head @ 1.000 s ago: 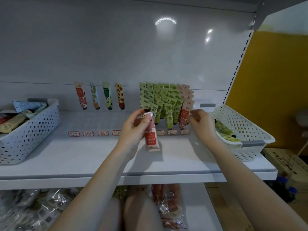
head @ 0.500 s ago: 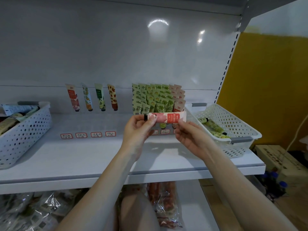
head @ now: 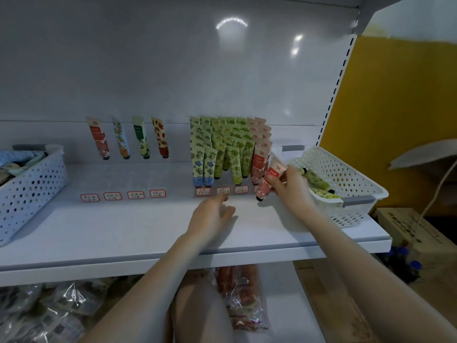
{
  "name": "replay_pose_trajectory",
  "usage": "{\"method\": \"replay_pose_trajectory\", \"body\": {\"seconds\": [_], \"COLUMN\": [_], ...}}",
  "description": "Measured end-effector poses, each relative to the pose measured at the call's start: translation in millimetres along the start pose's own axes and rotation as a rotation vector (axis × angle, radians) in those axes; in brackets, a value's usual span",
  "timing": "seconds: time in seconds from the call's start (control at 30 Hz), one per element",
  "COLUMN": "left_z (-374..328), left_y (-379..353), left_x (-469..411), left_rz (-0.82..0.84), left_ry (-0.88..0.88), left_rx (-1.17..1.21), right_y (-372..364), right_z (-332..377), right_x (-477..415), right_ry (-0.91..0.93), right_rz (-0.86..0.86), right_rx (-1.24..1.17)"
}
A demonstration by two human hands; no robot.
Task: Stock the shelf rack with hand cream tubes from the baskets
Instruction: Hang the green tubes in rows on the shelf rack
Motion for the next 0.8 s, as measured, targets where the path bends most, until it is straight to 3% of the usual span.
{"method": "replay_pose_trajectory", "body": {"seconds": [0.17,0.43,0.8], "left_z": [1,7,11], "left_y": [-23,-29,-32], "left_x": [0,-3,-5], "left_rz": [0.042,-0.015,-0.024], "left_ry": [-0.159,-0.174,-0.161], "left_rx": [-0.331,-0.324,-0.294], "right_y": [4,2,-6], "right_z": [0,-8,-1], "right_x": [-6,-33,-55], "right_ry": [0.019,-0.073,-0.038], "right_rz": [-0.010,-0.044,-0.020], "right_rx": [0.120,0.171,0.222]}}
Point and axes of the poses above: each hand's wrist, its own x-axis away from the middle knuckle, its own y-axis out of the back of the hand, z = x × y, the point moved 8 cm from there along -x, towards the middle knuckle, and after that the axes turned 13 degrees about -x, right-handed, at the moved point
